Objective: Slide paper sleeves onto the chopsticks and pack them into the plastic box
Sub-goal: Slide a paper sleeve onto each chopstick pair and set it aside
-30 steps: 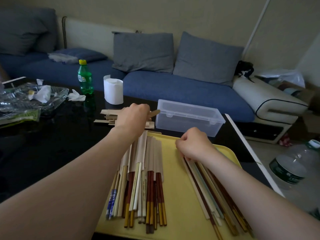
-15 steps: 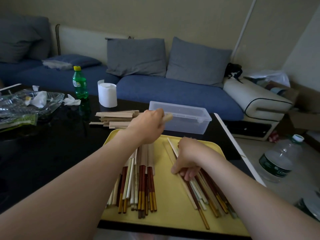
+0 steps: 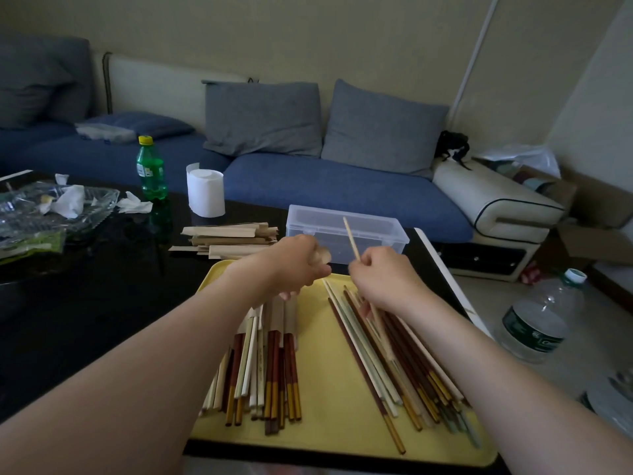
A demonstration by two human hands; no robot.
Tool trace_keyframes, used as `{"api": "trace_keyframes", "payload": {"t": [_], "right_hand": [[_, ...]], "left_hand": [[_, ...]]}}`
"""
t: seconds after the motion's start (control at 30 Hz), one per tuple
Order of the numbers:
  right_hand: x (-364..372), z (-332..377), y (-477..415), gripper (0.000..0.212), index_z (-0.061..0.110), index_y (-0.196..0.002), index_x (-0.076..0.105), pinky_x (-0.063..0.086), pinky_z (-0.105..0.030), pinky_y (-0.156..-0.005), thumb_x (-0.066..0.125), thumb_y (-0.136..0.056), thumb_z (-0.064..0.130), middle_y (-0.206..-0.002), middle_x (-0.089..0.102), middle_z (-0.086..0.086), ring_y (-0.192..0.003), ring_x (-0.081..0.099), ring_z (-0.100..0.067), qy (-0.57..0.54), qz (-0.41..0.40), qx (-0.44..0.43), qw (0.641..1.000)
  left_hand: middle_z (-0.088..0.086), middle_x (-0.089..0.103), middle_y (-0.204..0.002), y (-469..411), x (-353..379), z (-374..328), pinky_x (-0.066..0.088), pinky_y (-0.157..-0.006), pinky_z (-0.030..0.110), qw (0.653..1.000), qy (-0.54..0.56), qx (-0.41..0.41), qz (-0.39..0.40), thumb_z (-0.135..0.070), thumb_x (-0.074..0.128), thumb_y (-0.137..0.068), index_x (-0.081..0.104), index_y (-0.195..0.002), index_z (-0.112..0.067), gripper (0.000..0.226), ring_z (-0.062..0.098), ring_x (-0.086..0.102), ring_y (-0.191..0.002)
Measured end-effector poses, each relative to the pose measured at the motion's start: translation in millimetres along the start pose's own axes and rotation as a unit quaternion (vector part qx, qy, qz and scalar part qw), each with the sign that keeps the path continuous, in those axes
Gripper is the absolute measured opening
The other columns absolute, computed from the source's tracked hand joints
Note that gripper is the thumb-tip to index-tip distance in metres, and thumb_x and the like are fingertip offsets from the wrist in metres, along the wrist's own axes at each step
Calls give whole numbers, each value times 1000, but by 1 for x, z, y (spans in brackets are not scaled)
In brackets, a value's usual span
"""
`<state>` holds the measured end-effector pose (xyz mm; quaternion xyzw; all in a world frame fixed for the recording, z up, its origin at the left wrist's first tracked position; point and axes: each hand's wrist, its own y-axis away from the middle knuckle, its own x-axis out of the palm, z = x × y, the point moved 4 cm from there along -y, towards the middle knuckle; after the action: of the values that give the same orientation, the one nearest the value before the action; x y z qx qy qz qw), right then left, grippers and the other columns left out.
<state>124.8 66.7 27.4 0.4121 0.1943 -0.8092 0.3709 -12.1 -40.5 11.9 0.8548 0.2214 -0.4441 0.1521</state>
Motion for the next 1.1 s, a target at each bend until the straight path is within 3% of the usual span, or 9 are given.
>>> {"api": "trace_keyframes", "payload": {"t": [0.1, 0.23, 0.4, 0.57, 0.67, 0.73, 0.87, 0.97, 1.1], "right_hand": [[-4, -3, -3, 32, 14, -80, 54, 48, -29, -58, 45, -109, 22, -83, 68, -9, -68, 68, -21, 25, -50, -27, 998], [-4, -8, -3, 42, 12, -77, 59, 36, -30, -54, 44, -110, 34, -77, 63, -3, -66, 57, -16, 37, -40, -14, 998], [-3, -23, -12, 45, 9, -98, 65, 38, -28, -54, 43, -107, 46, -88, 67, -5, -71, 61, -17, 52, -32, 43, 997], [-5, -28, -15, 44, 11, -90, 63, 38, -29, -56, 46, -104, 49, -82, 65, -4, -67, 62, -19, 69, -19, 56, 996], [-7, -29, -17, 40, 17, -75, 50, 35, -28, -53, 50, -101, 49, -72, 56, -2, -60, 53, -18, 78, -28, 44, 996], [-10, -28, -15, 43, 20, -67, 41, 31, -28, -51, 55, -99, 46, -66, 48, 1, -55, 46, -17, 88, -39, 27, 995], [-16, -24, -9, 43, 15, -60, 52, 32, -28, -50, 64, -95, 35, -53, 51, 1, -55, 53, -17, 98, -57, -24, 993], [-13, -19, -7, 19, 15, -90, 68, 47, -27, -61, 70, -95, 33, -76, 71, -1, -76, 67, -13, 80, -53, -63, 993], [1, -12, -6, 29, 27, -128, 53, 54, -29, -73, 68, -104, 29, -95, 69, 4, -86, 66, -9, 37, -8, -114, 993]], "left_hand": [[10, 67, -91, -1, -1, 2, 51, -46, 22, 998, 58, -16, -6, -36, 66, -102, 52, -121, -17, 30, 16, 64, -61], [14, 69, -92, -4, -2, 6, 58, -52, 26, 998, 44, -23, -28, -37, 65, -102, 53, -125, -16, 33, 20, 69, -63], [13, 68, -99, -4, -4, 10, 63, -59, 32, 999, 25, -11, -45, -37, 63, -103, 57, -123, -15, 31, 28, 74, -77], [2, 62, -107, -6, -6, 8, 48, -64, 21, 997, -1, 37, -66, -38, 65, -101, 58, -118, -18, 27, 15, 62, -90], [-8, 57, -91, -4, -4, 2, 44, -63, 18, 996, -55, 66, -27, -39, 60, -105, 53, -104, -28, 13, 15, 63, -89], [-6, 56, -83, -3, -2, 0, 45, -64, 18, 991, -111, 79, -8, -37, 56, -107, 54, -94, -30, 16, 18, 66, -90], [-3, 65, -90, -5, 4, -5, 51, -71, 25, 990, -115, 80, 27, -43, 62, -103, 53, -86, -34, 21, 12, 65, -81], [-3, 69, -86, -6, 8, -12, 52, -65, 22, 986, -133, 98, 38, -44, 67, -99, 58, -86, -32, 20, 10, 68, -70], [-4, 71, -83, -6, 11, -15, 55, -65, 23, 985, -135, 104, 32, -42, 69, -98, 62, -87, -31, 17, 10, 70, -66]]}}
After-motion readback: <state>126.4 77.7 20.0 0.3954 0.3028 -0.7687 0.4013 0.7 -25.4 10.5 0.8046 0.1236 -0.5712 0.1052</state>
